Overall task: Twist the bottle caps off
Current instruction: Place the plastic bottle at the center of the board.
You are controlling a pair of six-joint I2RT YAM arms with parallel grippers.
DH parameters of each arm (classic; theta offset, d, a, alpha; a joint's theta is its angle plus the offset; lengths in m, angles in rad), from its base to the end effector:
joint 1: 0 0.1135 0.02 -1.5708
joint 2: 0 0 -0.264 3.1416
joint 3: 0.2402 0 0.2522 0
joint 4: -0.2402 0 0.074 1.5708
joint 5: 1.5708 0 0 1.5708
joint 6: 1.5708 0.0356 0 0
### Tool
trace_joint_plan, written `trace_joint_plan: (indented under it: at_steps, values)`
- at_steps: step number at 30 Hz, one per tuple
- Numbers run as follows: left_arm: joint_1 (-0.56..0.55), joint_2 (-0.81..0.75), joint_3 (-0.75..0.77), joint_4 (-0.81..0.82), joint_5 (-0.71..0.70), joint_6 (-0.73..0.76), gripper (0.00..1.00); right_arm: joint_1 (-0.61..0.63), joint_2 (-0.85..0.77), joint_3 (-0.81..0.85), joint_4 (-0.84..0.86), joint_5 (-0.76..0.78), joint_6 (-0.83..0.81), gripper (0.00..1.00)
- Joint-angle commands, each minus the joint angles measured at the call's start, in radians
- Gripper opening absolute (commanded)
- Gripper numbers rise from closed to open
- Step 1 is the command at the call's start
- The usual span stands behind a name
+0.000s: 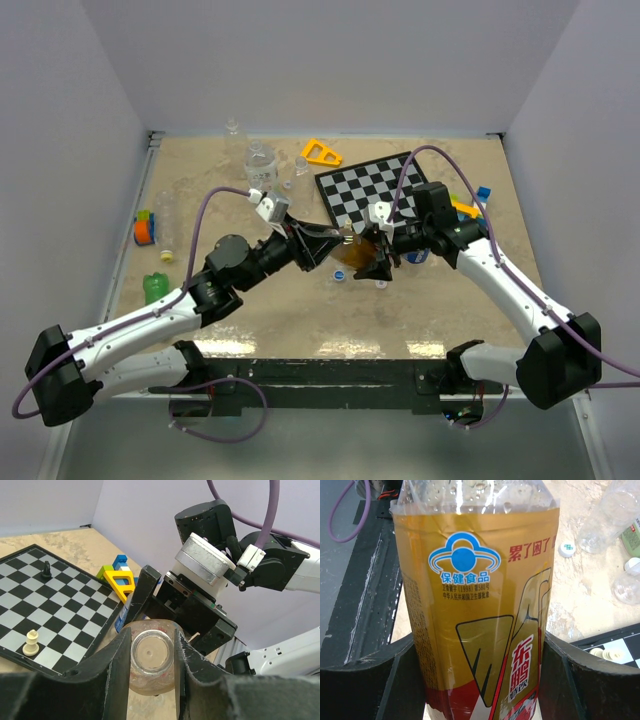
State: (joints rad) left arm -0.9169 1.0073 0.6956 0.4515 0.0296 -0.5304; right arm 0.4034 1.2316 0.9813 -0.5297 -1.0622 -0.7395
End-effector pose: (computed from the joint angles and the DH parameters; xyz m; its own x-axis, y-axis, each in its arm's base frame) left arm 0.1446 -0.1904 0.3339 -0.3372 -0.3912 -0.8563 0.7426 0.4485 -0.4974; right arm 0.2171 0.1265 0.2957 0.0358 -0.3415 -0.9392 -0.9991 -0.0352 -0.0253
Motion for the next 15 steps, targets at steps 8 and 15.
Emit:
trace_joint_plan:
  at_steps: [8,15]
  values:
    - [0.003,-0.067,0.100,-0.201,-0.080,0.112,0.00,-0.005,-0.033,0.014,-0.039,-0.018,-0.070,0.98]
    - [0.012,-0.079,0.160,-0.390,-0.160,0.199,0.00,-0.017,-0.076,0.002,-0.029,0.019,-0.080,0.98]
